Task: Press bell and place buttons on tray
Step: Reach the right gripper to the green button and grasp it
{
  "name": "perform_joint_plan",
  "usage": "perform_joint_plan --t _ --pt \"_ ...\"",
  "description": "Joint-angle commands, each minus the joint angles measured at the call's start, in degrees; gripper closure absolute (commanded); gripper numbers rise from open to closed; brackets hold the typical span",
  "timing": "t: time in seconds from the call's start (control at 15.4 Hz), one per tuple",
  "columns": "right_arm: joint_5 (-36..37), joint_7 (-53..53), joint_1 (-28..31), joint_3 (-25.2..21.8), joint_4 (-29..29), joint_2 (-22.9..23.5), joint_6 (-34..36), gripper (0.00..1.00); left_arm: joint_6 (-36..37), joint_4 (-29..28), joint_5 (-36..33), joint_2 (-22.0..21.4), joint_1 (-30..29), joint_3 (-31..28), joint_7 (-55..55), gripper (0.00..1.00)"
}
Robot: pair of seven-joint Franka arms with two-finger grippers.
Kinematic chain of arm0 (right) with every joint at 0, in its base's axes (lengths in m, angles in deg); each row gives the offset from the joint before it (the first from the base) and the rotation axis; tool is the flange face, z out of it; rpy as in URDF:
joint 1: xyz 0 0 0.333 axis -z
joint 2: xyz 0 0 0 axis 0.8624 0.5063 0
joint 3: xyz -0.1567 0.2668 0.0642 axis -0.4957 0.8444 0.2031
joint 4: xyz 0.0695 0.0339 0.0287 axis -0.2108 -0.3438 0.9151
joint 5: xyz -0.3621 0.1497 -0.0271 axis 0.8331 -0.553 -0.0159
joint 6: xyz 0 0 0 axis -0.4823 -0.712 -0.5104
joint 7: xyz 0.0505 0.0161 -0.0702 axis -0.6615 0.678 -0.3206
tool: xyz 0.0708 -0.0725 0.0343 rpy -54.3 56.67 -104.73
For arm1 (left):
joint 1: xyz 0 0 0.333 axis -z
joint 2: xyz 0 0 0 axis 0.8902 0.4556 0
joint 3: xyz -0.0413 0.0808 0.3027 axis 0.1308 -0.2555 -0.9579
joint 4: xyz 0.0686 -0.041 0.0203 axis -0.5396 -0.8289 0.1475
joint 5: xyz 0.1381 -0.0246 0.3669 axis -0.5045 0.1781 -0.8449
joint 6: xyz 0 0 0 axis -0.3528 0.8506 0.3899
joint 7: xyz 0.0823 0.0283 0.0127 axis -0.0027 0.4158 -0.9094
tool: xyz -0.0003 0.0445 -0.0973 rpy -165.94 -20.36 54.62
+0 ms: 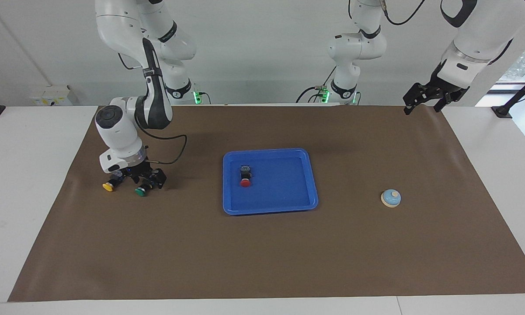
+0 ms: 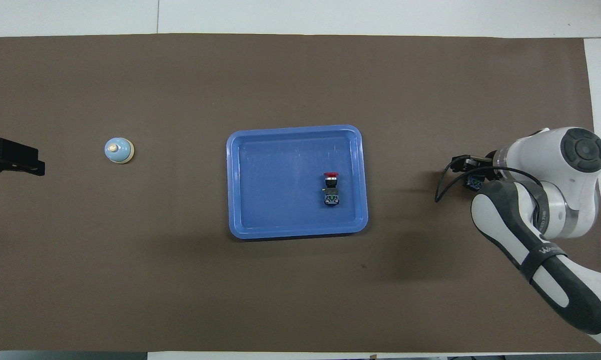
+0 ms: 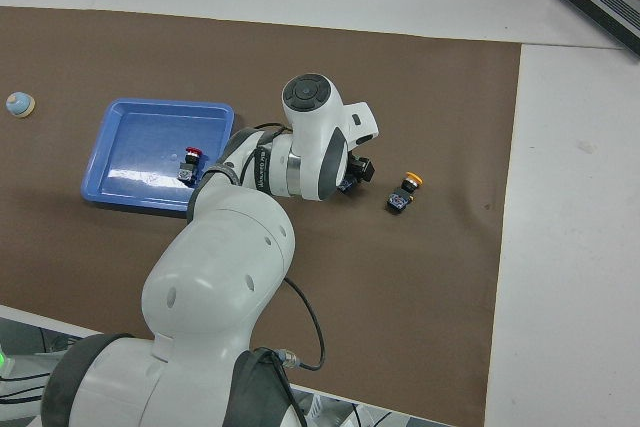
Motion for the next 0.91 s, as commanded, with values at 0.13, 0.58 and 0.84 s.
perform_joint_plan --t 0.13,0.58,0.84 --pt "0.3 -1.1 1.0 0.8 -0.6 0.3 -1.3 0.38 0.7 -0.5 -0.1 -0.6 0.9 -0.7 -0.8 0.0" --pt "0.3 -0.7 1.7 0.9 -0.4 0.0 1.4 1.0 0.7 -0.5 -0.1 -0.6 0.9 -0.7 -0.8 0.0" --pt "0.2 -1.0 0.3 1.1 5.6 -0.3 10.0 1.0 0.7 -0.5 -0.1 -0.6 0.9 -0.7 -0.8 0.0"
